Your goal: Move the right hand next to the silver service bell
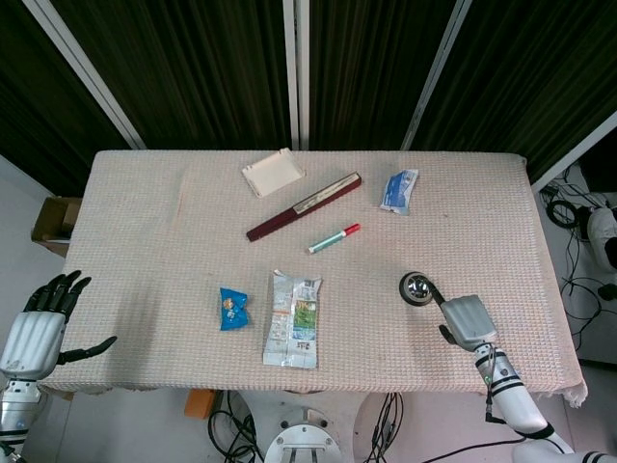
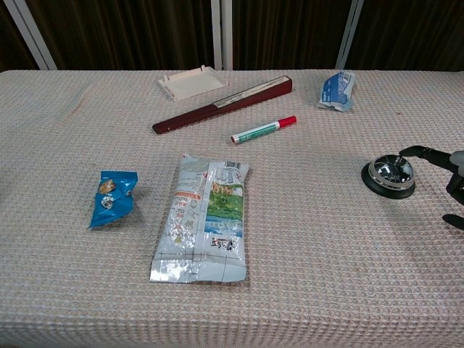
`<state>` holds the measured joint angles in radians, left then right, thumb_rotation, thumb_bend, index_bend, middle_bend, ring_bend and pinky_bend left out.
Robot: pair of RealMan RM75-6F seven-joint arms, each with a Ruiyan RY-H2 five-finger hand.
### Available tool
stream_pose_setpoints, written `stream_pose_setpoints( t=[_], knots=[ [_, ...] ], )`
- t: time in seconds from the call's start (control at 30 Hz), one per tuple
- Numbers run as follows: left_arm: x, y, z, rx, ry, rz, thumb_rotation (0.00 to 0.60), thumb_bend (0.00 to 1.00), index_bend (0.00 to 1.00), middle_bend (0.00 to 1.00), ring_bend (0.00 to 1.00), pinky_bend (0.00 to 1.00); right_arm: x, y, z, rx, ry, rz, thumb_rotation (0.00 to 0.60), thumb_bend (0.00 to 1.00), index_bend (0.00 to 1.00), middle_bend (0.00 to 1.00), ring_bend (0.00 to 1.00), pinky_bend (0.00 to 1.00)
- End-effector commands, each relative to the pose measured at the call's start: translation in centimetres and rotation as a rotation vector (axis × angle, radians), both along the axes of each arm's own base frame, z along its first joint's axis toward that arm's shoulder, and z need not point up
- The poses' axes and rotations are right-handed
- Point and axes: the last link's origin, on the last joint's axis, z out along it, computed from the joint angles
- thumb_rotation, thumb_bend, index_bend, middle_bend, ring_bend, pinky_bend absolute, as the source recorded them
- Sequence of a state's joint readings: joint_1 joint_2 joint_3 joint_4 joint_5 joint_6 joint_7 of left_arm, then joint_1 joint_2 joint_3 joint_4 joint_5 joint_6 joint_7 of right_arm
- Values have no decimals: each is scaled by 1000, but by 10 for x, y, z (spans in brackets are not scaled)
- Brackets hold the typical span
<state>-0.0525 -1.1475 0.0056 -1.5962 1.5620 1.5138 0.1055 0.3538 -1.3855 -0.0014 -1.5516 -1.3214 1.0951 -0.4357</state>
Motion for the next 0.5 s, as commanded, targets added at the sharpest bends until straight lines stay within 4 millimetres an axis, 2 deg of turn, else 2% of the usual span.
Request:
stream_pose_setpoints(
  t=[0.03, 0.23, 0.5],
  knots=[
    [0, 0, 0, 2, -1, -2, 163, 12, 114, 83, 71, 175, 3, 0, 2, -11, -14, 8, 600, 248, 0, 797, 859, 846],
    [2, 0, 1, 3, -1, -6, 164, 13, 114, 83, 71, 175, 8, 1, 7, -44, -55, 41, 600, 271, 0, 797, 858, 846],
    [0, 0, 0, -3, 0, 0, 167, 12, 114, 82, 71, 175, -7, 3, -5, 12, 21, -8, 600, 272, 0, 797, 859, 846]
  ],
)
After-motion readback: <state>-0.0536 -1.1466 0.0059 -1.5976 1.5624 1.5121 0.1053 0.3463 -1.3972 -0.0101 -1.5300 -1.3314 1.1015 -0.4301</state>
